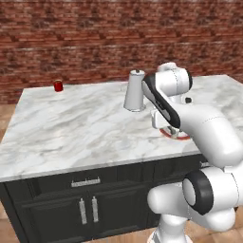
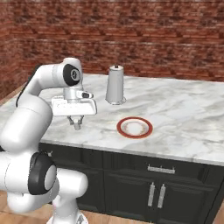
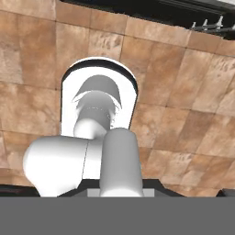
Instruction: Pick up the marshmallow and place it in the cup of hot chocolate on the dining counter.
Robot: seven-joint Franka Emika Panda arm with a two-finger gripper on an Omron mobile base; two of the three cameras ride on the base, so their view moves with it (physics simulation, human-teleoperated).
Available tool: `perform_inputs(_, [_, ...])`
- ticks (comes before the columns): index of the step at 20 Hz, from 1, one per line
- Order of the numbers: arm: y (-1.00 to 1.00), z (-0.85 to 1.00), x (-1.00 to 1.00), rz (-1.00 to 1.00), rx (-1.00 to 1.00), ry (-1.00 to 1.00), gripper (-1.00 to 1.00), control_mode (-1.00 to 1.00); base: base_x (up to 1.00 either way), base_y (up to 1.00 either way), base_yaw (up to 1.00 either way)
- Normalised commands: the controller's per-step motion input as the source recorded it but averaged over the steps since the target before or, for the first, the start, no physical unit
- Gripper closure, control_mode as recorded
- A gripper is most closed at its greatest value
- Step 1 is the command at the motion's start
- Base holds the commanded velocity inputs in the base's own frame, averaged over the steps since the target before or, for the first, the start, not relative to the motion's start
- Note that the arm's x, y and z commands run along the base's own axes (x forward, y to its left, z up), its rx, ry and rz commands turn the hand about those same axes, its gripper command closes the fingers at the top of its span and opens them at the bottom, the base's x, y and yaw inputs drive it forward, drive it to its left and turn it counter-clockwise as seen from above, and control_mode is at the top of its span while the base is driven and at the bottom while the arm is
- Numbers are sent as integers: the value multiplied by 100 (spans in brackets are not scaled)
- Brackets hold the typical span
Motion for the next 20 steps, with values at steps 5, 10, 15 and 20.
perform_inputs(5, [0, 0, 0, 0, 0, 0, 100, 100, -33, 100, 0])
perform_inputs(10, [0, 0, 0, 0, 0, 0, 100, 100, -26, 100, 0])
perform_inputs(15, [0, 0, 0, 0, 0, 0, 100, 100, -2, 100, 0])
perform_inputs(20, [0, 0, 0, 0, 0, 0, 100, 100, -2, 100, 0])
